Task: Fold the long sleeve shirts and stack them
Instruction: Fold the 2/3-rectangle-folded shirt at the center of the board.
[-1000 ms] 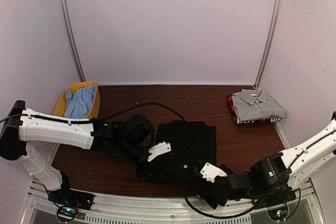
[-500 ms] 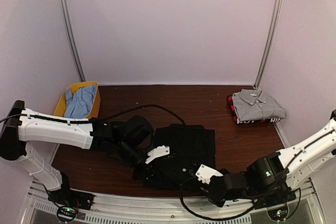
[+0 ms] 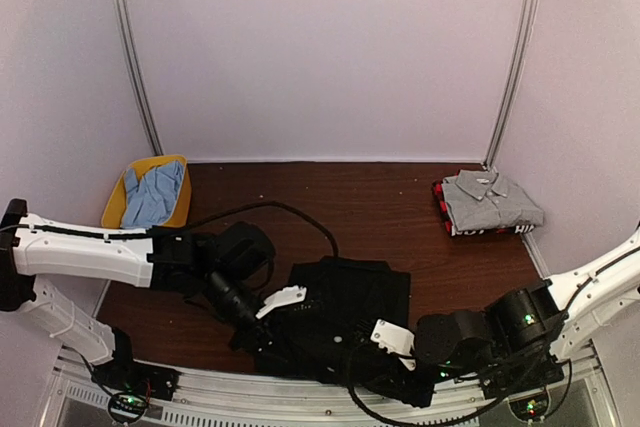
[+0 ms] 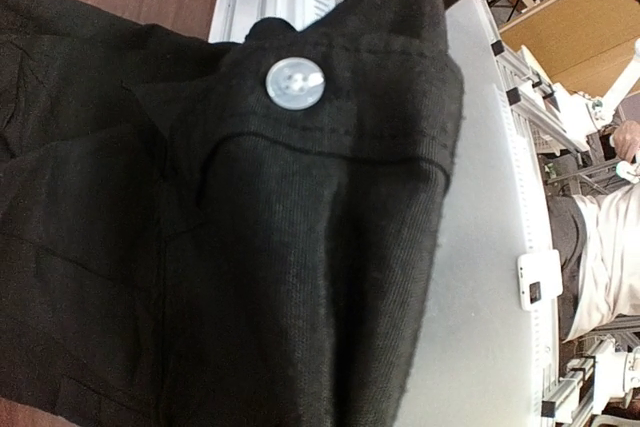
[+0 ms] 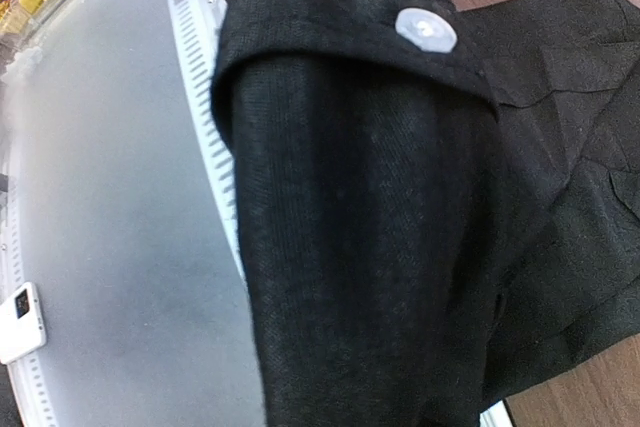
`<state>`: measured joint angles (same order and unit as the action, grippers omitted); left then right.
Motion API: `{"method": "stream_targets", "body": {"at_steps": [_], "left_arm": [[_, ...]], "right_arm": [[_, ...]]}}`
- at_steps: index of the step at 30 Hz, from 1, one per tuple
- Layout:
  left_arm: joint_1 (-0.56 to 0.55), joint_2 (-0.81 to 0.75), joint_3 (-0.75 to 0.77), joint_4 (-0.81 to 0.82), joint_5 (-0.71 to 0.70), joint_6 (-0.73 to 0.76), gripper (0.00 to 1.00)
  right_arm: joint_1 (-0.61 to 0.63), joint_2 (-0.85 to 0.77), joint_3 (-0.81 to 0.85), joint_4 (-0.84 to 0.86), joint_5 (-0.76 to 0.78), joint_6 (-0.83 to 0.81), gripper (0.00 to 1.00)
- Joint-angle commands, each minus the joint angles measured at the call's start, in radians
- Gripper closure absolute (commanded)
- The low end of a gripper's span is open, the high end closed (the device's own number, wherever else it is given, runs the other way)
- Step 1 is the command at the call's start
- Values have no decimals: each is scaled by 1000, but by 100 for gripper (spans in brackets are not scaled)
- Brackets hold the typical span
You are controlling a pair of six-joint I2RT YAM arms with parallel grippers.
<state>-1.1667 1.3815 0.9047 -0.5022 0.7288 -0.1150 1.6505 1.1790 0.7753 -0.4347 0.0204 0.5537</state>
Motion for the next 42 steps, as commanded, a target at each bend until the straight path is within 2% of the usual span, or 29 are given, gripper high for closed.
{"method": "stream_targets", "body": {"at_steps": [1,10,12,13,15,16,21,23,25,29,30,31,32,42], "left_arm": [[24,7,38,-17,37,11,100],[229,63,75,93,155,14,100],[240,67,91,99,137,25,92],[241,69,102,102,120,30,84],[244,75,120,123,89,32,63],[249,80,130,136,72,33,57],[308,126,173,199,92,27,47],[326,137,165,243,101,15,35],[330,152,153,276,102,12,29],[354,205,134,351,169,-20,26],[360,210,125,380,192,-38,18],[363,214,124,400,209,-50,5],[363,218,127,407,215,-54,3],[381,225,140,432,232,-72,3]], "right_arm": [[-60,-72,-41,50,-137,-3,100],[-372,-178,-126,81,-384,-51,100],[-430,-189,-130,90,-439,-60,100],[-458,-193,-134,98,-468,-65,100],[-508,-191,-136,110,-526,-78,100],[-534,-188,-138,116,-553,-86,100],[-629,-139,-134,124,-648,-120,100],[-655,-130,-133,135,-679,-128,100],[-675,-120,-125,138,-708,-140,100],[-715,-105,-108,123,-730,-159,100],[-726,-102,-107,118,-736,-163,100],[-739,-98,-106,117,-741,-166,100],[-752,-94,-107,116,-747,-170,100],[-809,-41,-77,140,-805,-216,100]]}}
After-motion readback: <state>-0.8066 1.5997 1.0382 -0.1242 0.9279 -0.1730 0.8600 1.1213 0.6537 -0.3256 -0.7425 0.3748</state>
